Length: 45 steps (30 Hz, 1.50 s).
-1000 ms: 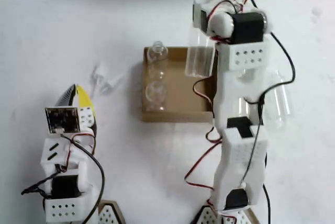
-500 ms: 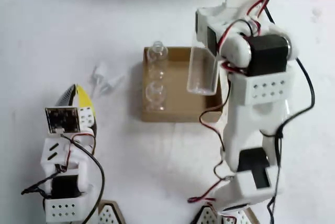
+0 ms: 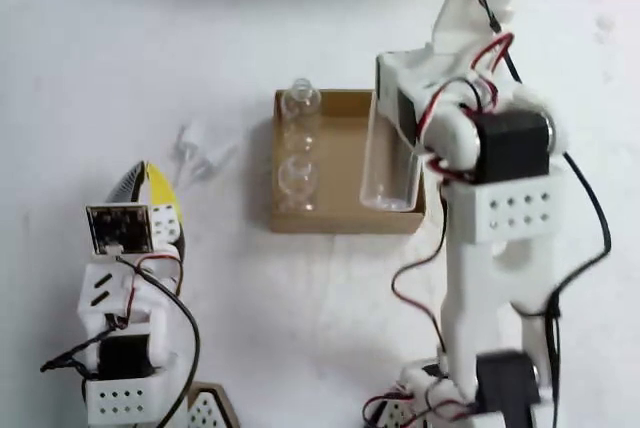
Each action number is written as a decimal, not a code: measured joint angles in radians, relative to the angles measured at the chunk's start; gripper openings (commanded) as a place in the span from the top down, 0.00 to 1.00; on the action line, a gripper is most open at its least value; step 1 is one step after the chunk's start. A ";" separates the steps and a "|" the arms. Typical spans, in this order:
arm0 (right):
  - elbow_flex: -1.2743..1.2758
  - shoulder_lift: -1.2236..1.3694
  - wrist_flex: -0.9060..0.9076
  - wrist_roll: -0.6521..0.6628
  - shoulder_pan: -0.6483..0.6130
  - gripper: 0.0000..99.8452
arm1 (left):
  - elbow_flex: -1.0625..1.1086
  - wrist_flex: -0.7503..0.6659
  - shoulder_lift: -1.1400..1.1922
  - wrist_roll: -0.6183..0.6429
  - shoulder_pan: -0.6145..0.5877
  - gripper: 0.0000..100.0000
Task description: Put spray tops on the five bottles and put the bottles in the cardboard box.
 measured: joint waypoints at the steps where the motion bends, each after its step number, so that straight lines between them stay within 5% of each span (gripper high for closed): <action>1: 0.046 -0.034 -0.029 0.000 0.000 0.98 | 0.000 0.000 0.000 0.000 0.000 0.98; 25: 1.137 -0.207 -1.585 0.000 -0.031 0.98 | 0.000 0.000 0.000 0.000 0.000 0.98; 34: 1.220 -0.094 -1.830 0.002 -0.029 0.98 | 0.000 0.000 0.000 0.000 0.000 0.98; 45: 1.514 0.046 -2.383 0.282 -0.044 0.98 | 0.000 0.000 0.000 0.000 0.000 0.98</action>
